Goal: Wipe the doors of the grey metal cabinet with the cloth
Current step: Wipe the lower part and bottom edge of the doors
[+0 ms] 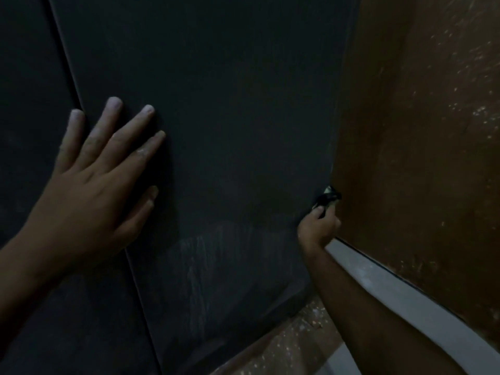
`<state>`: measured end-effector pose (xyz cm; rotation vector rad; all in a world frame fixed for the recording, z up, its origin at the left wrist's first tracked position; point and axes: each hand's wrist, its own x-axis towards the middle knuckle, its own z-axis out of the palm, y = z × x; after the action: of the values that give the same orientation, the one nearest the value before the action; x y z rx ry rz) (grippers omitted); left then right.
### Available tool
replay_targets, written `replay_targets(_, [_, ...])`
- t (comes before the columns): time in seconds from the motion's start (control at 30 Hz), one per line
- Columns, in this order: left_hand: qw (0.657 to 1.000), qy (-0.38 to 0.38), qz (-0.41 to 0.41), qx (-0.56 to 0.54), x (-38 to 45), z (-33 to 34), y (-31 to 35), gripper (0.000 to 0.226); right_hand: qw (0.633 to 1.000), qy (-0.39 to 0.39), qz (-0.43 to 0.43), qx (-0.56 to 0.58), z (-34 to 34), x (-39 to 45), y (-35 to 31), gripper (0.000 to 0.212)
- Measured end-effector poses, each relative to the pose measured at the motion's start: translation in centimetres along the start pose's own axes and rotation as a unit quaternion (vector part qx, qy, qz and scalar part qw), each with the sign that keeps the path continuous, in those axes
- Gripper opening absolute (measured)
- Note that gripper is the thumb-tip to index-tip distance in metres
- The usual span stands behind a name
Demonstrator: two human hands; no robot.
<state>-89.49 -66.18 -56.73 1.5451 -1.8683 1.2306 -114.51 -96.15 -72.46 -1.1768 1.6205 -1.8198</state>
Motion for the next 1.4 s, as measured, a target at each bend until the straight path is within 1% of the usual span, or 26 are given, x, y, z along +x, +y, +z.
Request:
replay_targets(0.03, [1.0,0.003,0.004,0.003,0.0,-0.2,0.0,0.072,1.0,-0.008,0.029,-0.005,-0.1,-0.2,-1.0,0.038])
replay_targets(0.07, [1.0,0.004,0.001,0.006,-0.1,-0.3,0.0,0.072,1.0,-0.001,0.01,0.002,0.0,-0.3,-2.0,0.038])
replay_targets(0.2, [1.0,0.004,0.0,0.02,0.0,-0.3,0.4,0.074,0.979,-0.008,-0.203,0.02,-0.1,-1.2,-6.1,0.045])
replay_targets(0.27, [0.999,0.013,0.0,0.03,0.1,-0.4,0.6,0.074,0.971,0.009,-0.241,0.0,-0.5,-1.7,-3.3,0.044])
replay_targets(0.3, [0.999,0.015,0.001,0.035,0.1,-0.5,0.6,0.074,0.978,-0.002,-0.207,-0.017,-0.7,-1.7,-1.2,0.044])
replay_targets(0.37, [0.999,0.012,0.005,0.041,0.0,-0.5,0.6,0.074,0.999,-0.039,-0.014,-0.024,-1.0,-1.5,1.0,0.044])
replay_targets(0.4, [0.999,0.01,0.005,0.041,0.0,-0.5,0.6,0.074,0.997,-0.042,0.058,-0.022,-0.9,-1.5,0.5,0.043])
replay_targets(0.43, [0.999,0.006,0.003,0.04,0.0,-0.6,0.6,0.075,0.997,-0.038,0.06,-0.024,-0.8,-1.4,-0.8,0.041])
replay_targets(0.5, [0.999,-0.001,0.002,0.043,0.0,-0.5,0.7,0.076,0.998,-0.032,-0.053,-0.012,-0.6,-1.6,-4.0,0.038])
replay_targets(0.57, [0.999,-0.003,0.003,0.047,0.1,-0.4,0.7,0.076,0.979,-0.037,-0.2,0.005,-0.7,-2.3,-5.8,0.039])
replay_targets(0.63, [0.999,0.002,0.003,0.045,0.1,-0.4,0.6,0.076,0.961,-0.055,-0.272,-0.007,-1.1,-3.3,-3.6,0.04])
replay_targets(0.7, [0.999,0.009,0.007,0.043,0.1,-0.7,0.7,0.074,0.975,-0.087,-0.201,-0.024,-2.1,-4.1,0.7,0.044])
replay_targets(0.73, [0.999,0.006,0.009,0.037,0.1,-1.0,0.8,0.074,0.989,-0.103,-0.106,-0.026,-2.6,-4.3,2.4,0.046])
replay_targets(0.8, [1.0,-0.009,-0.001,0.016,0.0,-1.3,1.2,0.076,0.989,-0.125,0.076,-0.025,-2.8,-4.3,3.3,0.048])
replay_targets(0.83, [1.0,-0.017,-0.008,0.008,-0.2,-1.4,1.5,0.077,0.987,-0.126,0.092,-0.023,-2.5,-4.0,2.2,0.048])
replay_targets(0.87, [1.0,-0.024,-0.01,0.005,-0.5,-1.4,1.9,0.078,0.991,-0.117,0.064,-0.013,-2.2,-4.0,0.4,0.047])
replay_targets(0.97, [0.999,-0.047,0.008,0.018,-1.4,-0.8,2.3,0.078,0.984,-0.085,-0.154,0.003,-1.5,-4.4,-2.5,0.043])
replay_targets(1.03, [0.998,-0.051,0.016,0.021,-1.7,-0.7,2.2,0.078,0.973,-0.097,-0.208,-0.031,-1.7,-4.6,-0.4,0.043])
replay_targets(1.07, [0.998,-0.05,0.017,0.022,-1.8,-0.7,2.2,0.077,0.976,-0.11,-0.183,-0.037,-2.2,-4.9,1.1,0.044])
replay_targets(1.1, [0.998,-0.05,0.017,0.02,-1.8,-0.7,2.2,0.077,0.985,-0.117,-0.12,-0.035,-2.7,-5.1,2.6,0.045])
replay_targets(1.17, [0.998,-0.058,0.015,0.017,-1.8,-0.8,2.3,0.078,0.988,-0.115,0.106,0.008,-3.1,-5.1,3.7,0.045])
replay_targets(1.2, [0.998,-0.064,0.015,0.016,-1.9,-0.9,2.2,0.078,0.98,-0.107,0.166,0.035,-2.8,-4.7,3.2,0.044])
replay_targets(1.23, [0.997,-0.069,0.017,0.015,-1.9,-0.9,2.1,0.079,0.981,-0.094,0.163,0.048,-2.5,-4.3,2.2,0.044])
replay_targets(1.3, [0.997,-0.07,0.026,0.02,-2.0,-0.9,1.9,0.078,0.995,-0.082,0.036,0.042,-2.4,-4.2,-1.5,0.043])
replay_targets(1.33, [0.997,-0.066,0.03,0.022,-2.1,-0.9,1.8,0.077,0.994,-0.078,-0.07,0.033,-2.4,-4.6,-3.1,0.042])
replay_targets(1.4, [0.997,-0.06,0.031,0.02,-2.0,-0.8,1.6,0.075,0.955,-0.105,-0.277,0.005,-2.5,-7.2,-4.4,0.044])
